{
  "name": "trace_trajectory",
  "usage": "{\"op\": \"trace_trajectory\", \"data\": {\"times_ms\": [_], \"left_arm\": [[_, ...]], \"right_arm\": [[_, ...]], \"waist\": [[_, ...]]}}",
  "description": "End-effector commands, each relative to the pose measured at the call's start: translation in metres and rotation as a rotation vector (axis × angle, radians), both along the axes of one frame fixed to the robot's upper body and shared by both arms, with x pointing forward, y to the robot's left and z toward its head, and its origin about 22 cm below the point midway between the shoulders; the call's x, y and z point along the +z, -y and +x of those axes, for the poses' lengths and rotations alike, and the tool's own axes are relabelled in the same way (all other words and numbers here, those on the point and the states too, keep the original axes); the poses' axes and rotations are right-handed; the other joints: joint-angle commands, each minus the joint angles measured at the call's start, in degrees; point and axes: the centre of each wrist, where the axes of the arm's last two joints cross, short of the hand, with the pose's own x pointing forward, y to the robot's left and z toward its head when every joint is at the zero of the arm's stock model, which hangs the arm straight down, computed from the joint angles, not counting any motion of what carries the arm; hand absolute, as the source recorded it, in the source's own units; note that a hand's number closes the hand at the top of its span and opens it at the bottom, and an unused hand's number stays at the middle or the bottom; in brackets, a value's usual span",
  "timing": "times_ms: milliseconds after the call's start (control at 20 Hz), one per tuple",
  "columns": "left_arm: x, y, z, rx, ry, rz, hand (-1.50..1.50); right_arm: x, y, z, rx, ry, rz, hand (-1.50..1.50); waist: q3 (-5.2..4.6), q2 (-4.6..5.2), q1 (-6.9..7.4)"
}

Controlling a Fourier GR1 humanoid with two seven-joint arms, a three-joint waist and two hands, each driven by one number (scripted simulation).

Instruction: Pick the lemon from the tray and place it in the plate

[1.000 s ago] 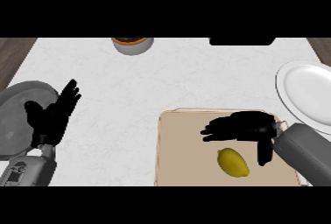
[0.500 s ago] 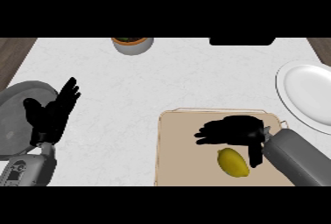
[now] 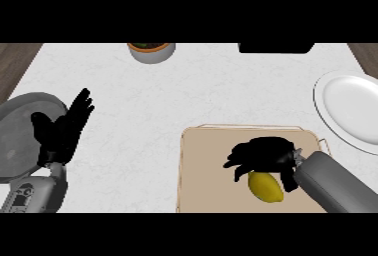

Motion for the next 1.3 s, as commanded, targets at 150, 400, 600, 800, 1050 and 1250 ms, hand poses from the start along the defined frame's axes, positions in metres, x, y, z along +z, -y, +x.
{"op": "trace_trajectory", "data": {"times_ms": [150, 400, 600, 800, 1050, 1250], "left_arm": [[-0.003, -0.008, 0.003, 0.006, 0.004, 0.004, 0.00], [-0.001, 0.002, 0.001, 0.000, -0.014, -0.009, 0.00], [-0.004, -0.008, -0.011, 0.019, 0.004, 0.003, 0.00], [-0.003, -0.010, -0.012, 0.056, 0.002, -0.010, 0.00], [0.000, -0.006, -0.007, 0.029, -0.011, 0.006, 0.00], [-0.002, -0.014, -0.006, 0.034, -0.006, 0.004, 0.00]], "right_arm": [[-0.026, -0.009, -0.012, 0.115, -0.103, 0.009, 1.50], [-0.024, -0.010, -0.027, 0.083, -0.127, 0.070, 1.50], [-0.013, 0.031, 0.010, -0.499, -0.044, 0.134, 1.50], [-0.004, 0.064, 0.029, -1.007, 0.062, 0.202, 1.50], [0.034, 0.034, 0.052, -1.350, 0.400, 0.383, 1.50], [0.074, 0.029, 0.060, -1.477, 0.737, 0.543, 1.50]], "waist": [[0.43, 0.65, 0.12], [0.42, 0.47, -0.30], [0.43, 0.58, -1.09], [0.46, 0.25, -3.31], [0.47, 0.10, -1.68], [0.33, 0.00, -1.93]]}}
